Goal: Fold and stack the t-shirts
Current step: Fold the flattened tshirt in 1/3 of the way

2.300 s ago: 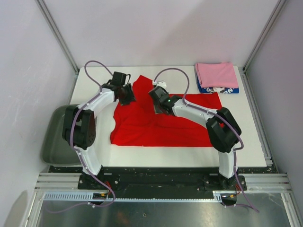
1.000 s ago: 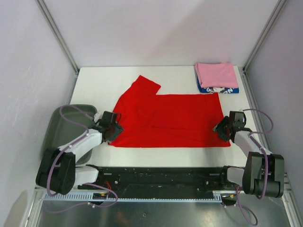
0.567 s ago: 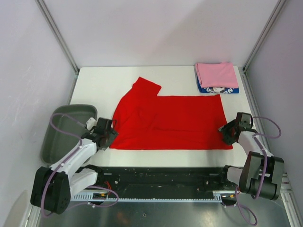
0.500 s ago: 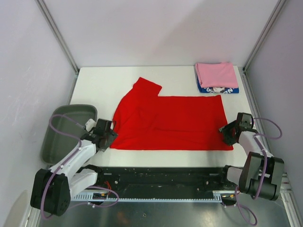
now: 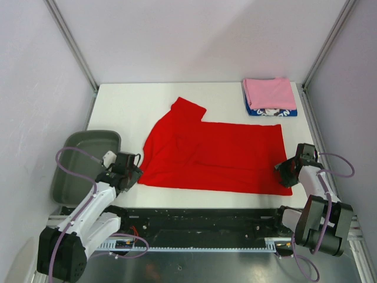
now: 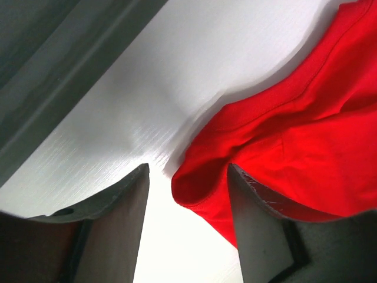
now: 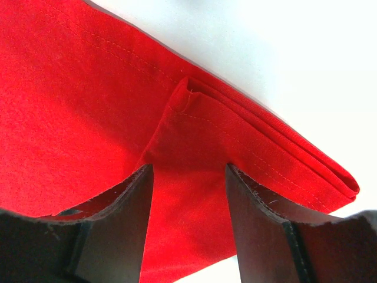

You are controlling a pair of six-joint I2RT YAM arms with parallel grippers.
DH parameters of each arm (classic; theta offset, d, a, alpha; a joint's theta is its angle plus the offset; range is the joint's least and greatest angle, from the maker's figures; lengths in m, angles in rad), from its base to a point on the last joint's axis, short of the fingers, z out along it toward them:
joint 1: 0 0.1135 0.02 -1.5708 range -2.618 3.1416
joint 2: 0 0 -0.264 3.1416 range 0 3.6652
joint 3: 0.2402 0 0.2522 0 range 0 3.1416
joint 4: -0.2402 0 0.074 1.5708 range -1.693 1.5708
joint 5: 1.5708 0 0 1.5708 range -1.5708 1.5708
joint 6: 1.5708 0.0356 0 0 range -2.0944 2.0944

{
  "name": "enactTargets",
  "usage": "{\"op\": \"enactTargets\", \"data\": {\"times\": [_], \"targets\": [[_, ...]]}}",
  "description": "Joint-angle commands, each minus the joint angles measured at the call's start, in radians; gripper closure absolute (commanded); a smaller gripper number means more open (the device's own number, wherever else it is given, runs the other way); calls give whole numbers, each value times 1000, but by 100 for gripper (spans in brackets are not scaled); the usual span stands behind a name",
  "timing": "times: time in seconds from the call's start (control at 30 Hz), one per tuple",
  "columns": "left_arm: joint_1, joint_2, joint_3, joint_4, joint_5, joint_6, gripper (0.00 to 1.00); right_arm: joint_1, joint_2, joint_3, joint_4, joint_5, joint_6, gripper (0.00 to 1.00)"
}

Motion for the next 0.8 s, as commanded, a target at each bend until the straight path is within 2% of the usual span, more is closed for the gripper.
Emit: {"op": "enactTargets", "data": {"times": [0.0, 0.1, 0.2, 0.5, 0.63, 0.77], "targets": [[3, -16, 48, -9, 31, 77, 44, -9, 25, -32, -112, 54, -28, 42], [-4, -37, 50, -22, 52, 89, 51, -9, 38, -33, -99, 51, -30, 42], [-15, -49, 47, -32, 49, 95, 53, -9, 49, -32, -88, 48, -33, 43], [-56, 10, 69, -35, 62, 104, 48, -10, 79, -30, -62, 32, -39, 43], [-66, 51, 88, -34, 43, 106, 50, -11, 85, -30, -56, 32, -39, 43], [-68, 84, 95, -31, 9, 106, 64, -12, 94, -30, -47, 31, -44, 43]]}}
